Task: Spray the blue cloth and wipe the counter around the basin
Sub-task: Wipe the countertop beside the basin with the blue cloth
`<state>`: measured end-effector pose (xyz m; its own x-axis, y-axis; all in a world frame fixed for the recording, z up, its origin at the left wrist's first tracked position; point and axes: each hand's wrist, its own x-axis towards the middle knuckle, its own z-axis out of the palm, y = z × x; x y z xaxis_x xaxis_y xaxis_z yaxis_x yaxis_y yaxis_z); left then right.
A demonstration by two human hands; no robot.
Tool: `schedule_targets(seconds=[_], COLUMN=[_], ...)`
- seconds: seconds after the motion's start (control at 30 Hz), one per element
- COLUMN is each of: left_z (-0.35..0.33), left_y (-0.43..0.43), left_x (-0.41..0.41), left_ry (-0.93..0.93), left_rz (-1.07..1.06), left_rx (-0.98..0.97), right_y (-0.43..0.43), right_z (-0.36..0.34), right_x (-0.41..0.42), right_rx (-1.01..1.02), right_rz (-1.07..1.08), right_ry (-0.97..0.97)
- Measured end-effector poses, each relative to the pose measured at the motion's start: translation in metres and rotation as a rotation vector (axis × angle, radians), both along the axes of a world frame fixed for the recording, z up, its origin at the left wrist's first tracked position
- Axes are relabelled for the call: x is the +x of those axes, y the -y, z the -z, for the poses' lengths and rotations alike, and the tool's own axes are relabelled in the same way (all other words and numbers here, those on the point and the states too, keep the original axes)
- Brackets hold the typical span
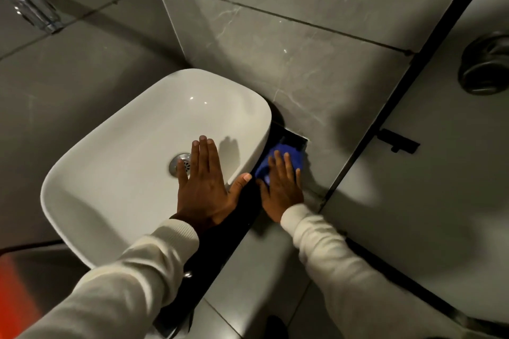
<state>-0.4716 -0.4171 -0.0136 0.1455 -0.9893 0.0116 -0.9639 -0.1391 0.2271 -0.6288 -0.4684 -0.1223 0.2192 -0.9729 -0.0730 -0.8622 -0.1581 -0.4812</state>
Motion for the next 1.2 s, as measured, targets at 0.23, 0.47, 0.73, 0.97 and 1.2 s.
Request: schedule_targets(seconds=[0.23,0.47,0.73,0.97,1.2], left_z=[0.003,0.002,-0.003,-0.001,-0.004], left_y=[0.011,0.010,0.012,0.011,-0.020], left_x=[-0.002,-0.002,-0.006,-0.002,0.017], left_ry=[0.004,0.018,0.104,0.037,-0.047], left_rz=[0.016,0.015,0.064,0.078,0.160], left_rx=[-0.010,-0.010,-0.035,0.026,0.067], right_y=[0.013,0.071,0.038,0.071,-0.053], right_z=[0.006,-0.011,-0.008,-0.007,-0.006], right_x=[0.008,-0.010,0.000,-0.002,0.041], right_rx=[-0.047,0.035,-0.076,0.051,0.017], right_rz=[0.044,0.115,0.042,0.120,0.029], right_ry=[-0.044,-0.135,-0.147,-0.223,-0.124])
